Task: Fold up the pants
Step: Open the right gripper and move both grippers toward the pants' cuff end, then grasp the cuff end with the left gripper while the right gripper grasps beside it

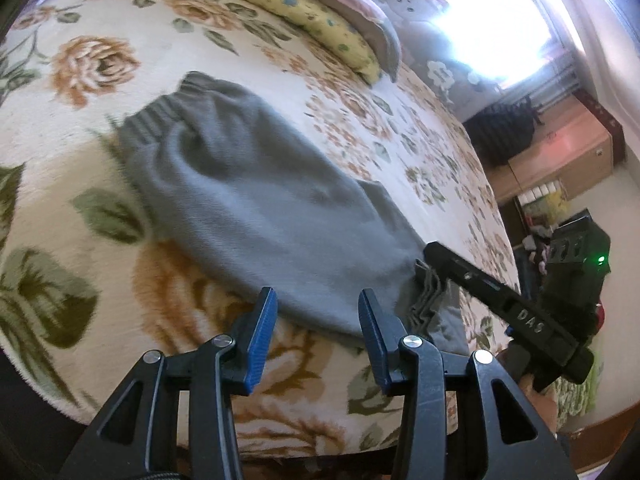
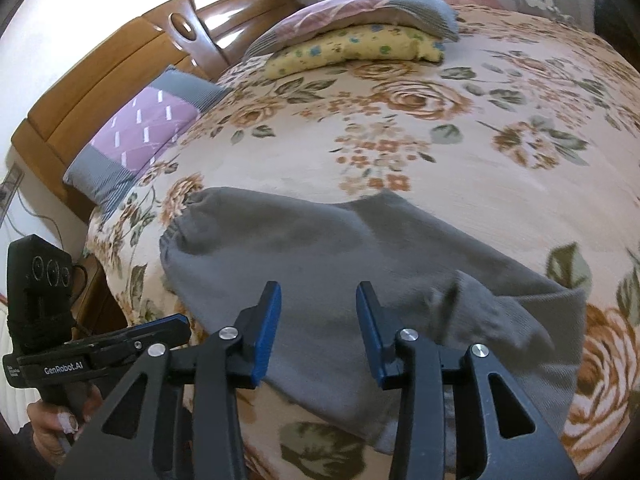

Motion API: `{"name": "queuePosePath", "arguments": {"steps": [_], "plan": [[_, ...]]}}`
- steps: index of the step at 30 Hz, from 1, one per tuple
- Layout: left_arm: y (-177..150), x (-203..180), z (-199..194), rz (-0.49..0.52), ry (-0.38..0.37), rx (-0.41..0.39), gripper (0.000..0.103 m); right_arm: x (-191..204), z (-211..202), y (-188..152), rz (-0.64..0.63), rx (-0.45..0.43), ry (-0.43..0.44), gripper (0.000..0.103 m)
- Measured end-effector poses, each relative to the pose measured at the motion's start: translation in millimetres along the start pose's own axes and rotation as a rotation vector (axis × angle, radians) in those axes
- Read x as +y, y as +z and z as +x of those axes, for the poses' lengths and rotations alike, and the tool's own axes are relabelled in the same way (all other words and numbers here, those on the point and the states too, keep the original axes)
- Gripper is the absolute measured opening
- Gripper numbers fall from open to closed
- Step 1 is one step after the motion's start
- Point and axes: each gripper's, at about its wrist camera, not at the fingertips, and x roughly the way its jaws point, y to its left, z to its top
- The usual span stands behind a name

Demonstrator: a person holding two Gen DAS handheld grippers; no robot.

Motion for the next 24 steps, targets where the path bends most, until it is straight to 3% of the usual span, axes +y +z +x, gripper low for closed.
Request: {"name": "queuePosePath", "arguments": {"steps": [17,20,24], "plan": [[8,46,-13,-0.157,0.011,-0.054,0.043,45,26,29,-0.119,0.050,0.039,0.049],[8,54,-15,-0.176,0.008,-0.060,0.049,52,31,33,-0.135,0.057,0.045,0.049],[11,64,-15,-0.206,0.008,-0.065,0.049,62,40,40,-0.159,0.074,0.054,0.051]]}}
